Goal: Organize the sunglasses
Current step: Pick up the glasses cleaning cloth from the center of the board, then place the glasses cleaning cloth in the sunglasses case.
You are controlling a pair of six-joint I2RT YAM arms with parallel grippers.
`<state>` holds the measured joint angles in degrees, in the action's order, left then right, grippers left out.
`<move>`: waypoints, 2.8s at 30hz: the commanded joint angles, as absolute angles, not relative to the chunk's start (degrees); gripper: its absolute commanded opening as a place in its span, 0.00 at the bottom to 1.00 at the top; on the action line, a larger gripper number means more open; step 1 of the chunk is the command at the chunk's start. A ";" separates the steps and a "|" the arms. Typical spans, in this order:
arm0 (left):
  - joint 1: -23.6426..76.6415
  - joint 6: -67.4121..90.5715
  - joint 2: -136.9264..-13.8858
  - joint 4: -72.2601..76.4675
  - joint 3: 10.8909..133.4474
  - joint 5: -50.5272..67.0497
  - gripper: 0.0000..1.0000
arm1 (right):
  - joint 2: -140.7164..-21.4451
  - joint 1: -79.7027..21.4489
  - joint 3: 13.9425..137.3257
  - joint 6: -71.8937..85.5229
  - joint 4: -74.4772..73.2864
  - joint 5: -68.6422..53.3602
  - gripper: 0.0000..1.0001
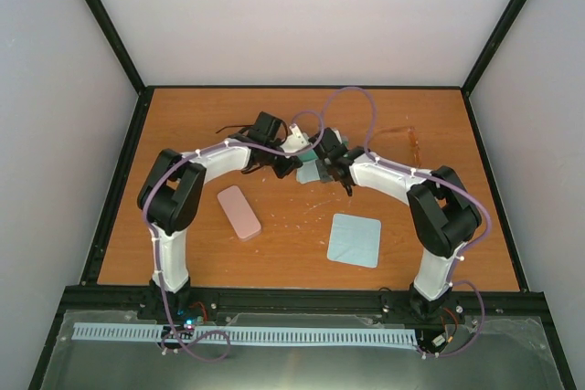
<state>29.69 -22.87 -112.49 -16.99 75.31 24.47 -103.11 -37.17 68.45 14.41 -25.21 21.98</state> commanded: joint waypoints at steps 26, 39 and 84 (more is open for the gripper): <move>27.08 -27.31 -122.05 -16.06 87.37 24.24 0.00 | -112.23 -31.44 78.37 10.13 -24.27 21.39 0.03; 27.06 -27.86 -121.56 -12.66 86.94 23.38 0.00 | -114.25 -30.94 78.95 10.72 -23.89 21.59 0.03; 27.16 -28.49 -124.47 -7.22 86.92 20.24 0.01 | -117.00 -29.82 78.45 11.78 -21.38 24.37 0.03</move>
